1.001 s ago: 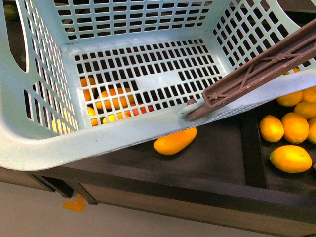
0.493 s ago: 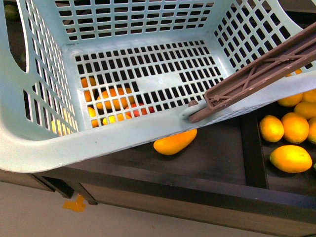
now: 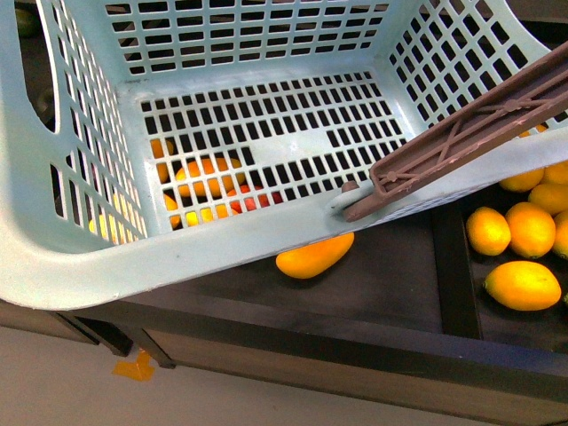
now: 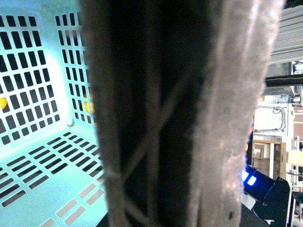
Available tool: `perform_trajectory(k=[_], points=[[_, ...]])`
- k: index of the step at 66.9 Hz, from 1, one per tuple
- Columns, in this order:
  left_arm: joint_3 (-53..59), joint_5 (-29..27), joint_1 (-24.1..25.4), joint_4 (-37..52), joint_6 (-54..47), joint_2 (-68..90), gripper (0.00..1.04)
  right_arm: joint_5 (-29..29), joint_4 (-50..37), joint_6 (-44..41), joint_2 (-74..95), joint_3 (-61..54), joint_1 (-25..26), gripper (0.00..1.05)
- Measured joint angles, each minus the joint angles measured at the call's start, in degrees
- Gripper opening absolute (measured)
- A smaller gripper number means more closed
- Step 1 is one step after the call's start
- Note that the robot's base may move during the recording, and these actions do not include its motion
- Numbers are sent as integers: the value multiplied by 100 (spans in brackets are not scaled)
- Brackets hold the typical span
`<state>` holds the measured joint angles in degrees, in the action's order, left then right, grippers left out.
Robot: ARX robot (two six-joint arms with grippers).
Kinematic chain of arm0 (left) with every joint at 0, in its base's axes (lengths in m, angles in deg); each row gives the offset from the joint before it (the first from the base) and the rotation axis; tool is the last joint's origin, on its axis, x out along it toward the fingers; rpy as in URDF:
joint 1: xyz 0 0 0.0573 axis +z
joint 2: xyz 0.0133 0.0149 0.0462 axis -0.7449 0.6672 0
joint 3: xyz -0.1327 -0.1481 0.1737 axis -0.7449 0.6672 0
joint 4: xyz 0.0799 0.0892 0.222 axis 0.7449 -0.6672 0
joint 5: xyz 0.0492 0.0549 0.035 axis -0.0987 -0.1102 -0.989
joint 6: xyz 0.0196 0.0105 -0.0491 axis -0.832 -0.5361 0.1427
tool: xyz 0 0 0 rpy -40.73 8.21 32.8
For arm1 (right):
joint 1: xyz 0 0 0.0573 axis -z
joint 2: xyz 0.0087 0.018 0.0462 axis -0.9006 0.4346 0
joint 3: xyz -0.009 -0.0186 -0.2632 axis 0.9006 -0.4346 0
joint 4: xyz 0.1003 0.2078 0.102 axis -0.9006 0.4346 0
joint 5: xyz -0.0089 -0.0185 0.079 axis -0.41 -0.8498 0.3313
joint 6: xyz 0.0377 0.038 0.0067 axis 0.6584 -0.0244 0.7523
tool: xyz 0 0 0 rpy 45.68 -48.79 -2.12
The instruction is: Pick lemon and mango into basket
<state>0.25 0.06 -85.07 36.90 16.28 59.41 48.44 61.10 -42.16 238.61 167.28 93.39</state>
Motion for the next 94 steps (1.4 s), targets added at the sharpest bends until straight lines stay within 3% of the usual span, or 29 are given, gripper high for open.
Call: perform_trajectory(k=[48,61,67,82,94], points=[[0,0,0,0,0,0,15,-125,363,166,321,474,164,96],[0,2,0,0,0,0,15,-111,389,284,330,481,164,69],[0,2,0,0,0,0,15,-76,402,363,330,481,164,62],[0,0,0,0,0,0,15,131,330,564,216,280,201,61],[0,0,2,0,0,0,15,673,142,896,-291,-286,291,61]])
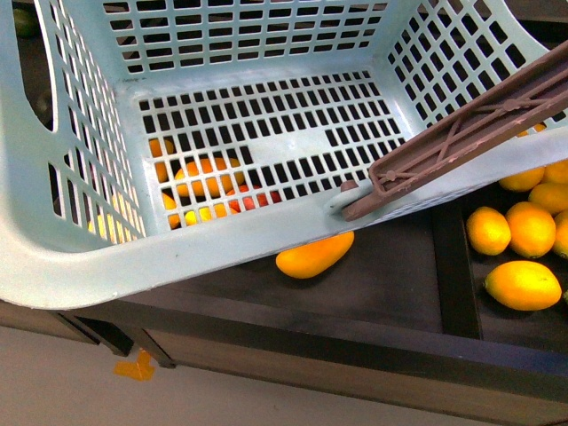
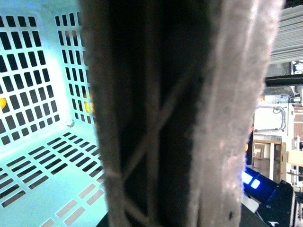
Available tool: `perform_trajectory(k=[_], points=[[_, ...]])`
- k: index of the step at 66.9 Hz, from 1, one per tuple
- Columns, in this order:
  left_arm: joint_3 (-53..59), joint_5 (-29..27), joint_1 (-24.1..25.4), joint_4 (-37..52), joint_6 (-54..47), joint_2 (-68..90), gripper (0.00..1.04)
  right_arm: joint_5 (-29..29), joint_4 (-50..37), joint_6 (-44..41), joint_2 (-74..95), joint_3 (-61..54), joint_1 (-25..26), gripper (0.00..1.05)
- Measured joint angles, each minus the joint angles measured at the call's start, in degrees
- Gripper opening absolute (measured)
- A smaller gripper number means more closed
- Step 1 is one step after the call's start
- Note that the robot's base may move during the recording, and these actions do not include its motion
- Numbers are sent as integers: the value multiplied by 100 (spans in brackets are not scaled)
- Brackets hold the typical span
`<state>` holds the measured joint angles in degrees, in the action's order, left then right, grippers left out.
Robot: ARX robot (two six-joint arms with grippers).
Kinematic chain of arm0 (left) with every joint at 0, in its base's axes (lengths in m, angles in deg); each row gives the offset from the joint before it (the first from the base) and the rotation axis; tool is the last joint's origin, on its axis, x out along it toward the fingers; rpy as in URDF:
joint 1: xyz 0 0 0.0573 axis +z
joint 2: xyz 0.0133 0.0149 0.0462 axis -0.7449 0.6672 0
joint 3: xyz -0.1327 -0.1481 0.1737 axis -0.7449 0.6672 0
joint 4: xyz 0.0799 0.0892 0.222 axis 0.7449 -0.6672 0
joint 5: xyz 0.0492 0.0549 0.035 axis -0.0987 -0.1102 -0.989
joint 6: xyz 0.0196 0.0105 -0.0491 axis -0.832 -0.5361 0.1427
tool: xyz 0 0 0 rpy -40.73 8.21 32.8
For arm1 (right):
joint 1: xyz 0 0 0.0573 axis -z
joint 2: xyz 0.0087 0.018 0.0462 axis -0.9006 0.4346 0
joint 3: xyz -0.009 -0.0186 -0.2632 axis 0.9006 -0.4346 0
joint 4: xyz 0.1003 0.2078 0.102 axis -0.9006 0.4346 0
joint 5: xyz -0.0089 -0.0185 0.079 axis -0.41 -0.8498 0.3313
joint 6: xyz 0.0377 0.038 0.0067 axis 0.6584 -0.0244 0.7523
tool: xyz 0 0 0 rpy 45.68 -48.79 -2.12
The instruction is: Pick lemon and mango into basket
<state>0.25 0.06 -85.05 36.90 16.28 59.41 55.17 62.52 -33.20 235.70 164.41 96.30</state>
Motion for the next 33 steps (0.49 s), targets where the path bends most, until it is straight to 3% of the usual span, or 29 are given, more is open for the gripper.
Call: perform_trajectory(k=[33], points=[[0,-2,0,0,0,0,15,2286,-1064,1679,-3810,-2997,219,61]])
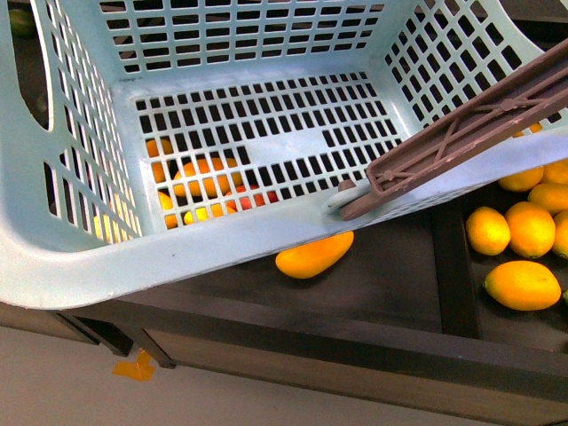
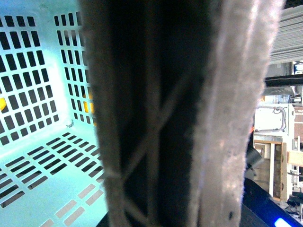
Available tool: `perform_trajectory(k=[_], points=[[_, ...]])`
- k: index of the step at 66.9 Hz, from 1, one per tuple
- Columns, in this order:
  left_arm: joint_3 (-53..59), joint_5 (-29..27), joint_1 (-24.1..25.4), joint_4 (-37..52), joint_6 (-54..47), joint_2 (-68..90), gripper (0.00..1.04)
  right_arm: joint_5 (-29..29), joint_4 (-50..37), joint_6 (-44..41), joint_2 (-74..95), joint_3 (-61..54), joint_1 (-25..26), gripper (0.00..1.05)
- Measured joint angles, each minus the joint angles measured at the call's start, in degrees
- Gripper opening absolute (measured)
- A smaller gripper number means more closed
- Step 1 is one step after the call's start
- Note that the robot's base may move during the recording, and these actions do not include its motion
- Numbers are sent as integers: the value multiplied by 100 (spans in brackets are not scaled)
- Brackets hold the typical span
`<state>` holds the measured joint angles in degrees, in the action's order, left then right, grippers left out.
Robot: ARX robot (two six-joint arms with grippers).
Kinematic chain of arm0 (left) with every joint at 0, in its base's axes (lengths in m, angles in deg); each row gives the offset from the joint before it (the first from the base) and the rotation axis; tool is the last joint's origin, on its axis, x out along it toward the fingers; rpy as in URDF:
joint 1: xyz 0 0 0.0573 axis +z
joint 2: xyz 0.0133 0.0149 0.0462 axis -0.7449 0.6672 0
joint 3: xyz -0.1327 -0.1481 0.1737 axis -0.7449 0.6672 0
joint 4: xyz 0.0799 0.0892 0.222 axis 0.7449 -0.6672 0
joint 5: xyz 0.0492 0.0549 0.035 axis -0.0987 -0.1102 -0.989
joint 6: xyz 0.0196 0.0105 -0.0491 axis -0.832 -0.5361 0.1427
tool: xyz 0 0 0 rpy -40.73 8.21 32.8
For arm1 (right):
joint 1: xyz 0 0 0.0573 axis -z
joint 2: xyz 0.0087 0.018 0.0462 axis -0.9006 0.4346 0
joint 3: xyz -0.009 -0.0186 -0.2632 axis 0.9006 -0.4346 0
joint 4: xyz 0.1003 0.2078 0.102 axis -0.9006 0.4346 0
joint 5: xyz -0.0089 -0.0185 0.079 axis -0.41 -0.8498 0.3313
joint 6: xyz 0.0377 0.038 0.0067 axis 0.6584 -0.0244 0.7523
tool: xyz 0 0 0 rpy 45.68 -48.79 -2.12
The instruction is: Pick lemon and mango into basket
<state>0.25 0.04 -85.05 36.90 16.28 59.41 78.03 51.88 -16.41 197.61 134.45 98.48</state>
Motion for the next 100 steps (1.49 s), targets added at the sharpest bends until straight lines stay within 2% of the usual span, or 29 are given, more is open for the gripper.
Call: perform_trajectory(k=[4,11,17,27,46,65,68,83,90,96,100], points=[[0,2,-2,0,0,0,15,190,-39,227,-616,-358,-83,61],[0,4,-2,0,2,0,15,195,-160,745,-1696,-863,-363,61],[0,15,-2,0,0,0,15,-142,-313,1419,-2881,-1300,-1014,61],[0,0,0,0,0,0,15,-750,-398,2107,-3759,-1611,-1950,61],[0,2,0,0,0,0,15,-2129,-564,2520,-3757,-1622,-3556,61],[0,-4,0,0,0,0,15,-3281,-835,2564,-3123,-1438,-4513,61],[0,-7,0,0,-2,0,15,-3449,-852,2564,-3018,-1388,-4599,62],[0,4,-2,0,2,0,15,-3860,-1137,2881,-2835,-1325,-4739,97],[7,20,-2,0,0,0,15,-4083,-1311,3104,-3032,-1373,-4581,96],[7,2,-2,0,0,0,15,-4332,-1574,3591,-3501,-1639,-4135,96],[7,-26,9,0,-2,0,15,-4419,-2140,3534,-3746,-1967,-3891,88]])
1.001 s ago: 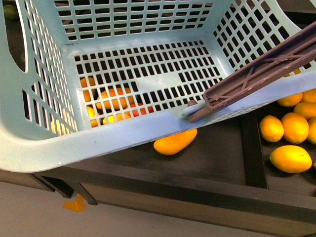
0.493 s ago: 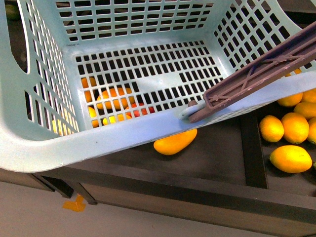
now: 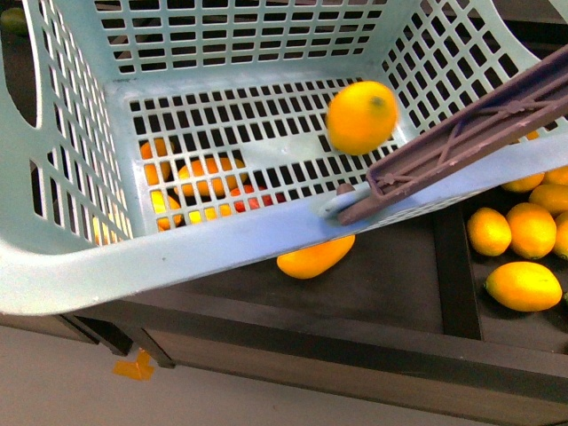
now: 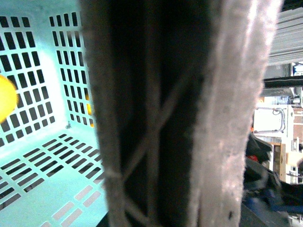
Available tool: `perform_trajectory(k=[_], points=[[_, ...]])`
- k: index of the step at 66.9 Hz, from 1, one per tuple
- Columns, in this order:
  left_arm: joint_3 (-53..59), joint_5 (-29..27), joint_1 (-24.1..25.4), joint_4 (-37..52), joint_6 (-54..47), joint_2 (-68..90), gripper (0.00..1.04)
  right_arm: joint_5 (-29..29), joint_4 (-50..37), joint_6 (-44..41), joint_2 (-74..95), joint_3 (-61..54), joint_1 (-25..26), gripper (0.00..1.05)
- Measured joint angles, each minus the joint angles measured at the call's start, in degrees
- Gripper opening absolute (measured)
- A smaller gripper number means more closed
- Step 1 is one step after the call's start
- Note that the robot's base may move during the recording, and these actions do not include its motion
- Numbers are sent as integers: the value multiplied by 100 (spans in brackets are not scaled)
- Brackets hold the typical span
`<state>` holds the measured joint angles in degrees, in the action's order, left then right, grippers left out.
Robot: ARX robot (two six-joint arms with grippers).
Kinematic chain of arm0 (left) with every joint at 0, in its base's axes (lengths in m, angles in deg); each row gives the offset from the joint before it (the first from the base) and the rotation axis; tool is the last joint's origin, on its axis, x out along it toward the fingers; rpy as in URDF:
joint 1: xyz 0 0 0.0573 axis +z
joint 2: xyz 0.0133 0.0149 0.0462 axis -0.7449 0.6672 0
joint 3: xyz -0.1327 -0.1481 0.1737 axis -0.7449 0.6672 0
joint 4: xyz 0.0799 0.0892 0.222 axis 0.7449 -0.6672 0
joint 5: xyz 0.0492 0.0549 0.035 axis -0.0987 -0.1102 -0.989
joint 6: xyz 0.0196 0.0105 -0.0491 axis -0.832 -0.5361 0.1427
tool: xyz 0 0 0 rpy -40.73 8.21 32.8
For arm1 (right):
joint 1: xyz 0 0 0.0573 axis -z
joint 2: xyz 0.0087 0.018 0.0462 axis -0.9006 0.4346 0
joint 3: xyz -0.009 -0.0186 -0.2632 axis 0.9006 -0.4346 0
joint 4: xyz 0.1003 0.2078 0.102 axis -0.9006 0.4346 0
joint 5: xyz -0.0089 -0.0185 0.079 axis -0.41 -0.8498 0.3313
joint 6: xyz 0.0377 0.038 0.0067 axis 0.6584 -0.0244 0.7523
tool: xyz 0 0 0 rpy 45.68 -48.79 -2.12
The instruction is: Pick lemon and mango into basket
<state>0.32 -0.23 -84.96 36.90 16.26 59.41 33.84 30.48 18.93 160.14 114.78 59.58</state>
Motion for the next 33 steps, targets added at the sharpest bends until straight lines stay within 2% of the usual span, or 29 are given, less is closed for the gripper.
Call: perform_trajectory(k=[3,8,12,33], points=[[0,-2,9,0,-7,0,15,-35,-588,-164,-212,-363,151,80],[0,4,9,0,-7,0,15,17,-997,-291,-466,-826,188,68],[0,11,-11,0,-11,0,15,313,-1121,-343,-632,-1193,319,58],[0,26,-17,0,-2,0,15,326,-1333,-442,-1591,-2463,459,3]])
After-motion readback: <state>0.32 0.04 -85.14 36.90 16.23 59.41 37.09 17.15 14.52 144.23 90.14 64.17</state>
